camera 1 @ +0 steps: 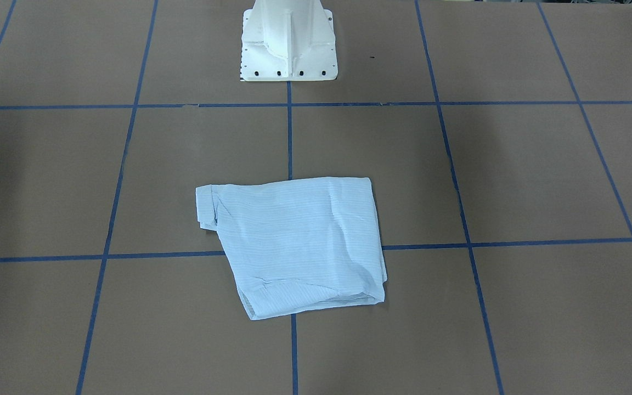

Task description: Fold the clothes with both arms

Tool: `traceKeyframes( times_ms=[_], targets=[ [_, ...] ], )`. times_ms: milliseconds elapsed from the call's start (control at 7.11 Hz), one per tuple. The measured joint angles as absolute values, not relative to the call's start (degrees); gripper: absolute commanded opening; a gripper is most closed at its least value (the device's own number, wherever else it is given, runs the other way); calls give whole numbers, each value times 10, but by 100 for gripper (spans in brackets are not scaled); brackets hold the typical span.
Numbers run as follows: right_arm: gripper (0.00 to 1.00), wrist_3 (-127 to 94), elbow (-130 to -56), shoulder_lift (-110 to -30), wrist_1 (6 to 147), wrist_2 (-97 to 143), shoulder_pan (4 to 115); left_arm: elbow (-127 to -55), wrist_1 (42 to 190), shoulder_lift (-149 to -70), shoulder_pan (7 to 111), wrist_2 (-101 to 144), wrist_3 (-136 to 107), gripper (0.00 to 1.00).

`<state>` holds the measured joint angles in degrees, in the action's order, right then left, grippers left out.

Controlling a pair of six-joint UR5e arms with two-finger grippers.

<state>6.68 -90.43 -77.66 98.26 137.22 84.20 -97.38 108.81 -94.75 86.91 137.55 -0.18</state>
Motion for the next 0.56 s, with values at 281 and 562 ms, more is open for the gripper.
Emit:
traceKeyframes(
  times_ms=[281, 562],
  targets=[
    [100, 67, -908, -777, 983, 1373, 842, -974, 1089, -947, 869, 1375, -2, 100],
    [100, 67, -909, -777, 984, 1374, 842, -973, 1089, -947, 868, 1375, -2, 100]
  ],
)
